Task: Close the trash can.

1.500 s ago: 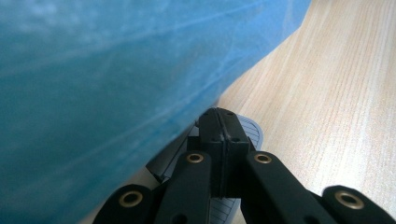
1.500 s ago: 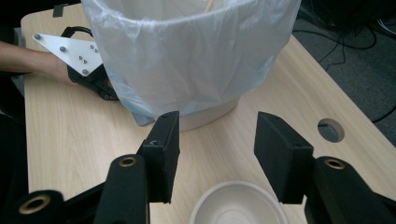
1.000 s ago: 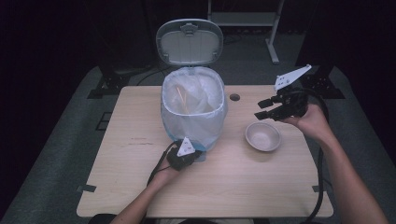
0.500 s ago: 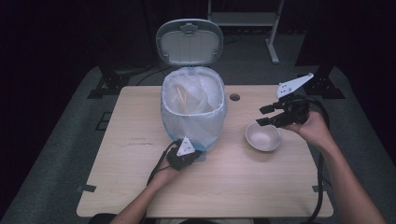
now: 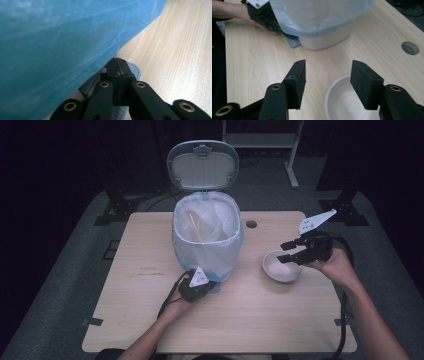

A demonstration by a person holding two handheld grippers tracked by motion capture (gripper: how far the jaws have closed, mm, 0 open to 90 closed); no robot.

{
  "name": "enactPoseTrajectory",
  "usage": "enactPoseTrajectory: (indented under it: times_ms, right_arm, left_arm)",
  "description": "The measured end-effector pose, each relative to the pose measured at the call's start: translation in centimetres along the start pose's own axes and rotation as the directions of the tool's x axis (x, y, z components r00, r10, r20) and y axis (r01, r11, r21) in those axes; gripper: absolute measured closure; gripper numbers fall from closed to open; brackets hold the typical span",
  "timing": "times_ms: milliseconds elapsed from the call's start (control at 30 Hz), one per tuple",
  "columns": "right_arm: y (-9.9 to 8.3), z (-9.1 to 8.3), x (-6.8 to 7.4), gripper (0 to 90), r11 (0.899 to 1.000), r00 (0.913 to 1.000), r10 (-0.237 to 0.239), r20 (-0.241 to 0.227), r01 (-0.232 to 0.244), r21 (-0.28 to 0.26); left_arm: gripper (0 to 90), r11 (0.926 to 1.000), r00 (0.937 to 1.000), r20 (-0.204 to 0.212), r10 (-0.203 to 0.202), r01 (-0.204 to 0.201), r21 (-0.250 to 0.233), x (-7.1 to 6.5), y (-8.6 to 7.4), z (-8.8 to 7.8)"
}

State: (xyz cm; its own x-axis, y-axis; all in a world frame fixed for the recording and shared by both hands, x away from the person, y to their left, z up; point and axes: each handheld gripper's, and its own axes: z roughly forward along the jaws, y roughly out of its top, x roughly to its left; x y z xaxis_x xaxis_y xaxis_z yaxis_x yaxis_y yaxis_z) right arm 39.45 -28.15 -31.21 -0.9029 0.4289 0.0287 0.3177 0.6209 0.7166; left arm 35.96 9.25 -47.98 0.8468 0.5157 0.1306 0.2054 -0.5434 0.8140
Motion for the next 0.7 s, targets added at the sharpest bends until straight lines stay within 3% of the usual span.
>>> enactPoseTrajectory:
  times_ms: [167, 300, 333, 700]
  right_arm:
    - [-0.6, 0.2, 0.1, 44.6, 1.0, 1.0, 0.005, -0.007, -0.005, -0.015]
    - [-1.2, 0.4, 0.1, 44.4, 1.0, 0.9999, 0.009, -0.006, -0.009, -0.012]
    - [-1.4, 0.4, 0.1, 44.5, 1.0, 0.9999, 0.014, -0.009, -0.014, -0.013]
    - [-2.9, 1.0, 0.1, 44.2, 1.0, 0.9994, 0.027, -0.022, -0.027, -0.015]
  left_arm:
    - [90.0, 1.0, 1.0, 0.0, 0.004, -0.004, 0.0, 0.0, 0.0, 0.0]
    - [90.0, 0.9999, 0.9999, 0.004, -0.016, 0.016, -0.007, -0.1, 0.0, 0.1]
    - [90.0, 1.0, 1.0, -0.001, 0.0, 0.0, -0.006, 0.0, 0.0, 0.0]
    - [90.0, 1.0, 1.0, -0.002, 0.001, -0.001, -0.007, 0.0, 0.0, 0.0]
